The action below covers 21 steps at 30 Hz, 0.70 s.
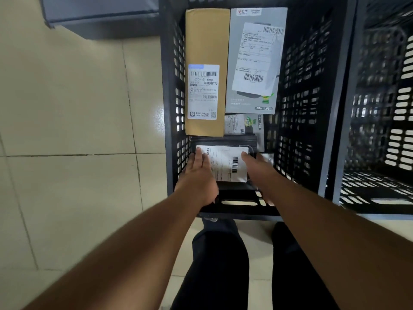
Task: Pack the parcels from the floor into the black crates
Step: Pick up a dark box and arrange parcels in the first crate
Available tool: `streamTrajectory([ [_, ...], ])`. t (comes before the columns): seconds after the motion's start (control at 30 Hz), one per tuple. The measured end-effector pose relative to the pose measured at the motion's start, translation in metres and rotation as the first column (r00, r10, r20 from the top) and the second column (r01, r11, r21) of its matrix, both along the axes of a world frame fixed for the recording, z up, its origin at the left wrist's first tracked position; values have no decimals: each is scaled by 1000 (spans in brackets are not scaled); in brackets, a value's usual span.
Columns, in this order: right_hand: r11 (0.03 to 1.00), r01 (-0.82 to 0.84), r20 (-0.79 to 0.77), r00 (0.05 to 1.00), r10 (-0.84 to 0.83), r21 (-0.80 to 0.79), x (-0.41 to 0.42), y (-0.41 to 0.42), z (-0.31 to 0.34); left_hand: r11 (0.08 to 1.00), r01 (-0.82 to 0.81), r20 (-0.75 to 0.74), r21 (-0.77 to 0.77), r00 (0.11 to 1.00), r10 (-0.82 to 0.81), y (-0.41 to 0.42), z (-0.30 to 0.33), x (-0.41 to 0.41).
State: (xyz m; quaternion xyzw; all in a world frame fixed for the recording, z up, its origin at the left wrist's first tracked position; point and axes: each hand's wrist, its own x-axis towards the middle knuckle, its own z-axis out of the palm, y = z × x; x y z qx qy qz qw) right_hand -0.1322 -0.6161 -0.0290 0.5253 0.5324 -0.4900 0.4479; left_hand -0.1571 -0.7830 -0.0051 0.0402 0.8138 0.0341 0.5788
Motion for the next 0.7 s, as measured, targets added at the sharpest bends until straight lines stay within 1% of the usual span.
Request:
streamTrajectory([
  [0.1, 996, 83, -2, 997, -83, 21, 0, -6, 0, 994, -96, 96, -48, 990, 100, 12, -2, -9],
  [0.17, 993, 112, -35, 993, -111, 25, 4, -7, -2, 987, -164, 156, -7, 974, 163, 17, -1, -6],
  [0.23, 995, 98, -54, 994, -99, -12, 10, -6, -3, 973, -220, 200, 63, 958, 204, 16, 0, 2],
  [0.3, 999, 27, -59, 998, -30, -47, 12, -3, -7, 973, -215, 187, 89, 963, 195, 12, -4, 9],
  [0.43, 985, -147, -25, 989, 145, -91, 6, 7, -11, 972, -219, 173, 80, 964, 203, 6, -13, 10],
  [0.6, 954, -296, 6, 955, 296, -42, 0, 11, -9, 972, -223, 230, 74, 952, 201, 4, -14, 3],
  [0.7, 921, -389, -16, 921, 389, 16, -3, 2, -1, 978, -190, 221, 91, 961, 166, 0, -8, -4],
])
